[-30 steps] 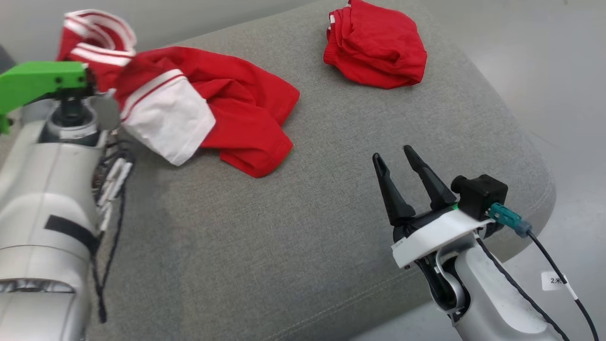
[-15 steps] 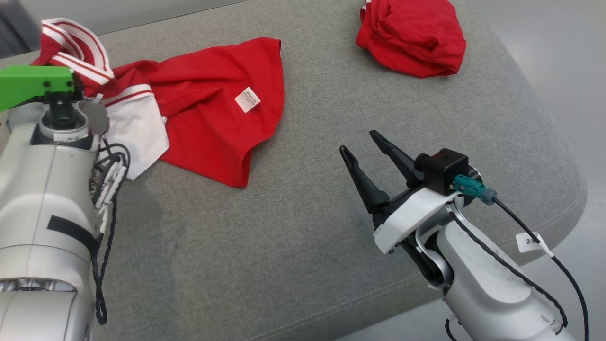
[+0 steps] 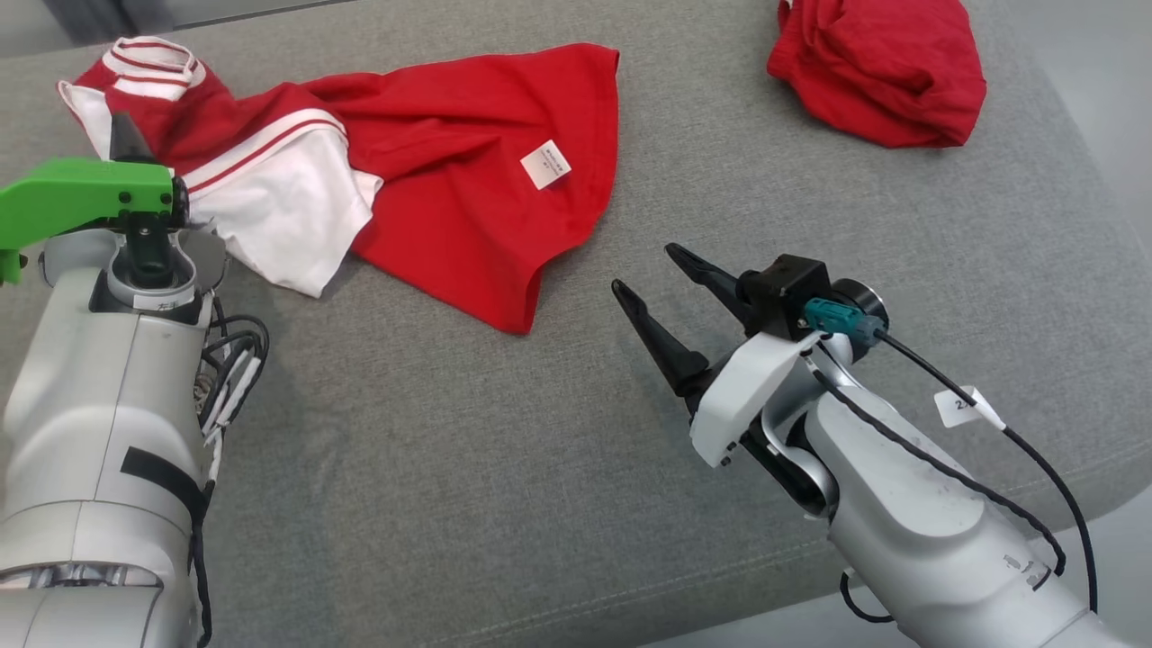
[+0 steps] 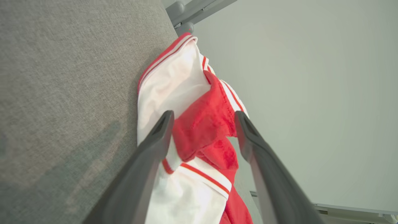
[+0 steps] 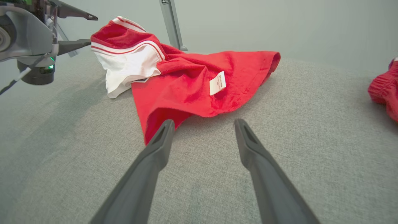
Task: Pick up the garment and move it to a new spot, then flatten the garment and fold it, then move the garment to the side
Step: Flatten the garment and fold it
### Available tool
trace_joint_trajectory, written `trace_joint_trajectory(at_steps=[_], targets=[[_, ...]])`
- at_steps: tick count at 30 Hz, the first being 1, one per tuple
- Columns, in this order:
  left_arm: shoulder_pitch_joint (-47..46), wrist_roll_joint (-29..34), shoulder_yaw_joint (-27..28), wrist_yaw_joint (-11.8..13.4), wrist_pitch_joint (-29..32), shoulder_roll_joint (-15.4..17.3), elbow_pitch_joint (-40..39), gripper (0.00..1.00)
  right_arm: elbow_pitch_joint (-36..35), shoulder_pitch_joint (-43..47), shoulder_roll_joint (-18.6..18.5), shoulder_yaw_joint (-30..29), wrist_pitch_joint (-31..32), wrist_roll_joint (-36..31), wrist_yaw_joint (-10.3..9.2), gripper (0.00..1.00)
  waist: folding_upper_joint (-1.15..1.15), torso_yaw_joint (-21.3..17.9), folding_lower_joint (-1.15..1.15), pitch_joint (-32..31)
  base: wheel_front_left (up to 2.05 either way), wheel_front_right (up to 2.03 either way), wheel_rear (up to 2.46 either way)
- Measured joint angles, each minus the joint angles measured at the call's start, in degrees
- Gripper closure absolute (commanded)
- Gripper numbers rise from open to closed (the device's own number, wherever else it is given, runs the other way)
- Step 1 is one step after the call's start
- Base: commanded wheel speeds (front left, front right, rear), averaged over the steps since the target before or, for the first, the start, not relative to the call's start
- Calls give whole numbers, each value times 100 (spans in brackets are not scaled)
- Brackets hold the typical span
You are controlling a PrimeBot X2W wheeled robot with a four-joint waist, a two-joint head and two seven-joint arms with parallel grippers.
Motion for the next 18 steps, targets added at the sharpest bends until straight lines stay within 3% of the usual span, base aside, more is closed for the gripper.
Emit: trace_joint_trajectory(at_steps=[8, 18], targets=[[387, 427, -180, -241, 0, -213, -222, 0, 279, -187, 27, 259, 148, -5, 35, 0, 0, 311, 0, 94, 0, 0, 0], [875, 779, -446, -361, 0, -309, -371, 0, 470, -372, 88, 476, 156, 19, 85, 0, 0, 433, 0, 205, 0, 0, 0]])
